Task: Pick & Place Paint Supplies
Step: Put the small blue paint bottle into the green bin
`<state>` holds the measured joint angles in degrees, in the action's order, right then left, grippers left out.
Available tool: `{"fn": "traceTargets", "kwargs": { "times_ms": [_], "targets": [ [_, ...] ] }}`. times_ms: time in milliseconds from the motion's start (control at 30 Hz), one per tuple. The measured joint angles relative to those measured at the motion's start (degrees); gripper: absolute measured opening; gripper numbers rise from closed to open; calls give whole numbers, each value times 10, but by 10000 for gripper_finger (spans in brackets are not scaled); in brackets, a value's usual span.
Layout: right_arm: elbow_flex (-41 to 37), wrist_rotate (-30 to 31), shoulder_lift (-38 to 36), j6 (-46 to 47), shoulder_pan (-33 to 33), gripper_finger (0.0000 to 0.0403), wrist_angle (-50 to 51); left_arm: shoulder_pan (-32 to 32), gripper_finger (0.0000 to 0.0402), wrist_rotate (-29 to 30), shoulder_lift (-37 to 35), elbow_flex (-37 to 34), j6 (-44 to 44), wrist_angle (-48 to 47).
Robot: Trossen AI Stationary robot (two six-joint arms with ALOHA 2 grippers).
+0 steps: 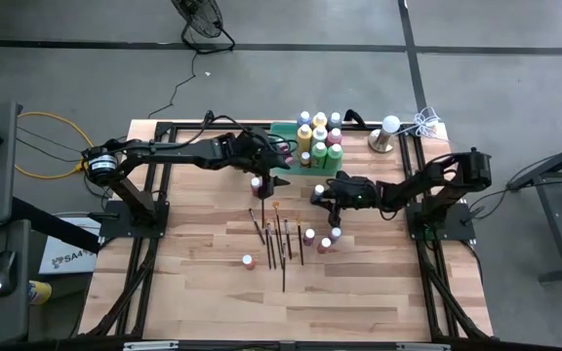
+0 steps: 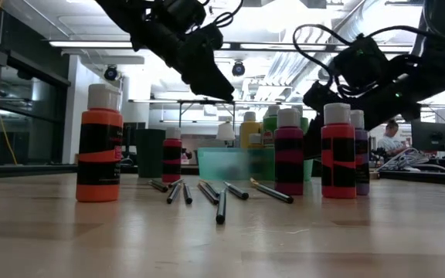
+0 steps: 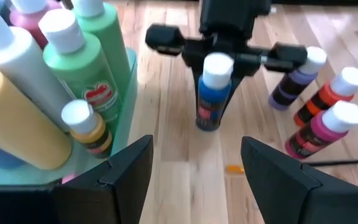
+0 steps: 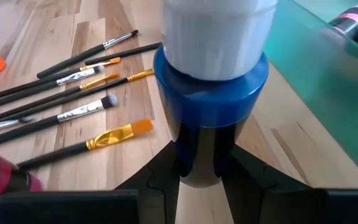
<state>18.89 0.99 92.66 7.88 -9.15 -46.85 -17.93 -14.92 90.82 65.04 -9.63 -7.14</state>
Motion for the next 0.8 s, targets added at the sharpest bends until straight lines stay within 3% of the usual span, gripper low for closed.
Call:
{"fn": "traceTargets", "kwargs": {
  "times_ms": [333,567,800],
  "targets": [
    [88,-12,0,-18,0,92,134,40,239,-5,0,0,-58,7],
    [147,-12,0,-27,0,92,197,65,239,45,0,0,-81,6],
    [201,-15,0,-52,14,92,243,63,239,55,2,0,-81,6]
  ]
}}
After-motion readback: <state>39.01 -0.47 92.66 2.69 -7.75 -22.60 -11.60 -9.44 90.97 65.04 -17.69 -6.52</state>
